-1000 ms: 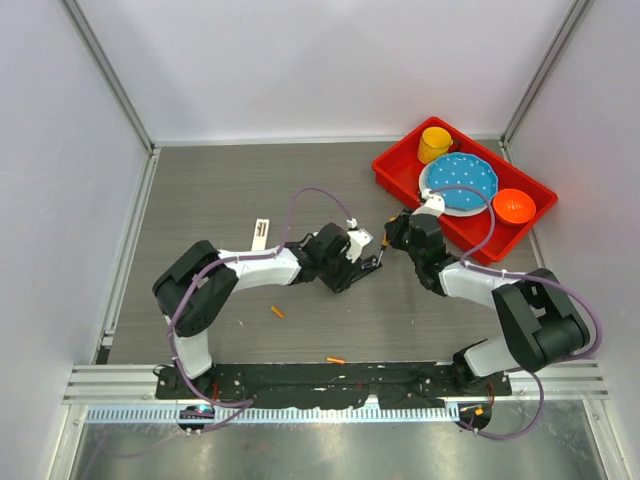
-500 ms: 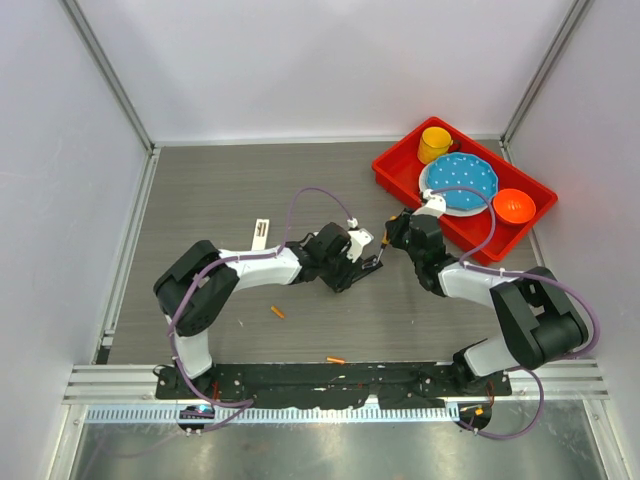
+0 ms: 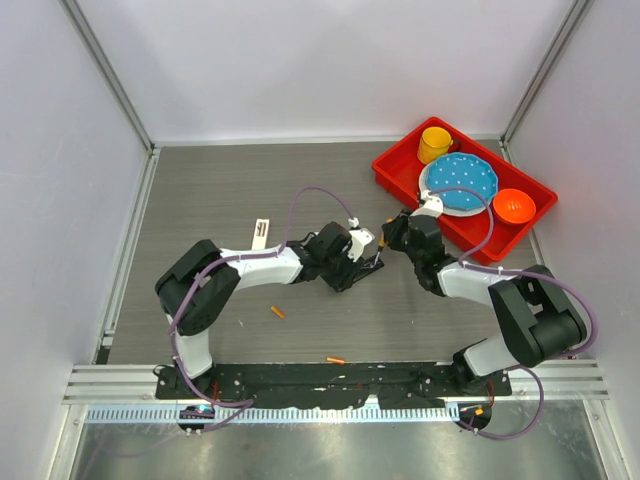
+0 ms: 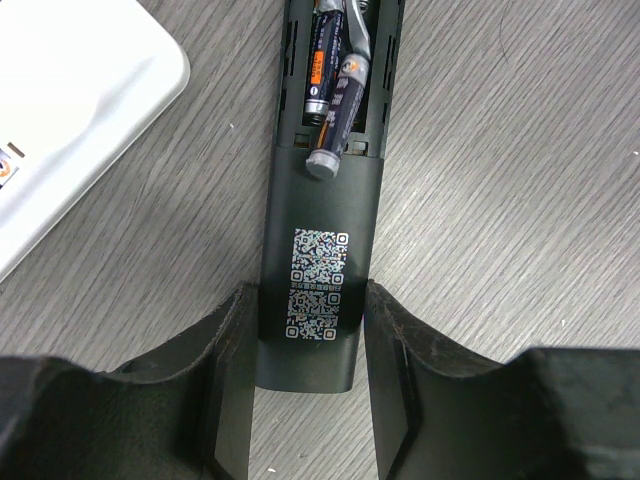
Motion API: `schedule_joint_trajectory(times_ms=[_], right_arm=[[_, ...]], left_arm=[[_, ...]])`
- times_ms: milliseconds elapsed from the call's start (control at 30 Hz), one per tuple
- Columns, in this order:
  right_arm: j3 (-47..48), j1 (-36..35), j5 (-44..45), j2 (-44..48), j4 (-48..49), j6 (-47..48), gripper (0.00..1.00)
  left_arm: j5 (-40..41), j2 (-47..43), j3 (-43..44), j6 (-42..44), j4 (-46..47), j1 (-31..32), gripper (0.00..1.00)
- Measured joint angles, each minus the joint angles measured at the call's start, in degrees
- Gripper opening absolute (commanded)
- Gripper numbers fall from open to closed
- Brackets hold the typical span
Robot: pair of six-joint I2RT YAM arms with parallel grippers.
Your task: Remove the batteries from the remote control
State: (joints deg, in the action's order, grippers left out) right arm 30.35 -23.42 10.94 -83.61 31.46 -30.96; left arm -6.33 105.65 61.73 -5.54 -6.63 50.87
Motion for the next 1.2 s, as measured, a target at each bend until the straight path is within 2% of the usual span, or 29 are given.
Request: schedule_joint_trajectory(times_ms=[300,900,1200], right_arm=[[0.3,-1.7,-4.2,-0.4,-0.2,-3.1,0.01],[1.3,-3.0,-2.1,2.0,-0.6,-2.2,0.01],[0.9,0.9,-3.4,3.5,0.8,-0.3,0.01]], left_arm=[[-0.3,0.4,0.5,0.0,0.0,0.0,0.00],[-0.4,0.7,0.9,0.0,-0.1,0.0,0.00],[-0.6,1.0,1.3,0.5,-0.1,0.2,0.00]])
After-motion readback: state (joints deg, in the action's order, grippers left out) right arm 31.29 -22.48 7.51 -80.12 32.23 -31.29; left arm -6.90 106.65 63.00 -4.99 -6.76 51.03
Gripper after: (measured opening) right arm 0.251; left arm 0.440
